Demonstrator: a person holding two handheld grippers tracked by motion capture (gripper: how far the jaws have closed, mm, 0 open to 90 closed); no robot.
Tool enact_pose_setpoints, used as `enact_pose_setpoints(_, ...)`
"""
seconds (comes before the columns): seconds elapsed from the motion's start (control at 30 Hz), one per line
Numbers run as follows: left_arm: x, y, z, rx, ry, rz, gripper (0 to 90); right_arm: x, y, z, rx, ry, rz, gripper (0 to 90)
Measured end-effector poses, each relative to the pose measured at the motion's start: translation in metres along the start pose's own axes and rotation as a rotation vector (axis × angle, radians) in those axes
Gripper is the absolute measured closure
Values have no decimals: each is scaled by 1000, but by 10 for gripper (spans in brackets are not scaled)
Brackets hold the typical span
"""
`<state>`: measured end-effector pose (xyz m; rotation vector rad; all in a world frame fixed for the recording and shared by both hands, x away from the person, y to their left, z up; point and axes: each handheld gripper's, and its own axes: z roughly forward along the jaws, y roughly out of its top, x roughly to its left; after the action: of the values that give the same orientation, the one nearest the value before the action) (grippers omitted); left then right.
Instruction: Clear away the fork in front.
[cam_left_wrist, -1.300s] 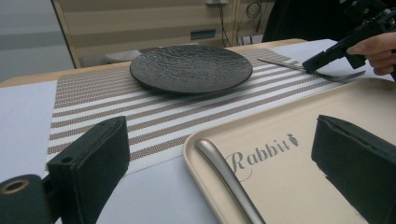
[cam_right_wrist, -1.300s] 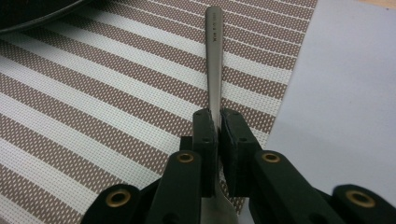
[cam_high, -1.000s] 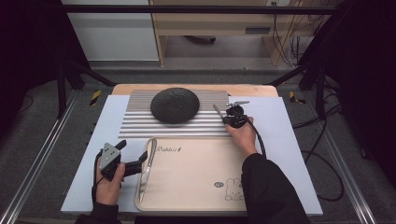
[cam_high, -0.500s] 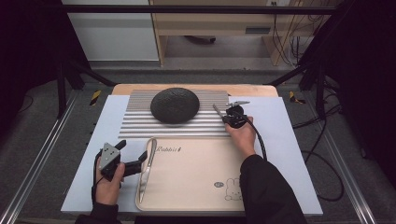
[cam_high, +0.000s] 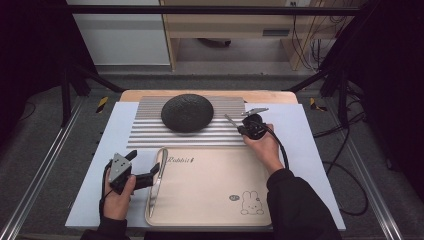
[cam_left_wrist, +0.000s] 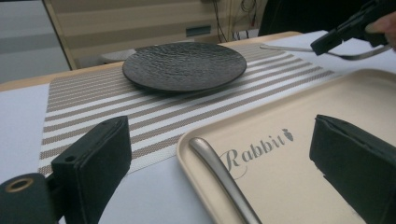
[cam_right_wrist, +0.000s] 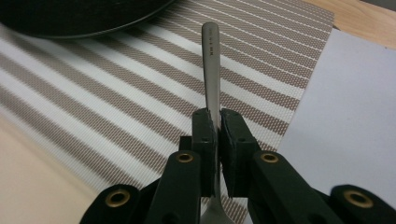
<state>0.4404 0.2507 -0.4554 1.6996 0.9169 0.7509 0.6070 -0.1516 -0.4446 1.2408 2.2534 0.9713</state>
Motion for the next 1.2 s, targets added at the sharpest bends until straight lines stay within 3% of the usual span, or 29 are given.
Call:
enact_pose_setpoints(0.17, -20, 14, 13, 32, -50, 146, 55, 13, -5, -18, 31, 55, -77, 849)
enact_pose_setpoints(0.43, -55, 41, 39, 35, -133, 391, 65, 38, -4, -44, 55, 133, -188, 849)
enact_pose_setpoints(0.67, -80, 54, 58, 45, -165, 604, 92, 60, 1, -57, 57, 200, -216, 850)
enact_pose_setpoints(0.9, -90, 53, 72, 56, -164, 668, 112, 84, 5, -65, 87, 262, -260, 850)
enact_pose_setpoints(0.97, -93, 52, 73, 40, -161, 712, 140, 87, 5, -65, 95, 277, -278, 850)
enact_pose_setpoints(1.2, -95, 48, 78, 37, -127, 763, 212, 93, 8, -69, 98, 308, -274, 850)
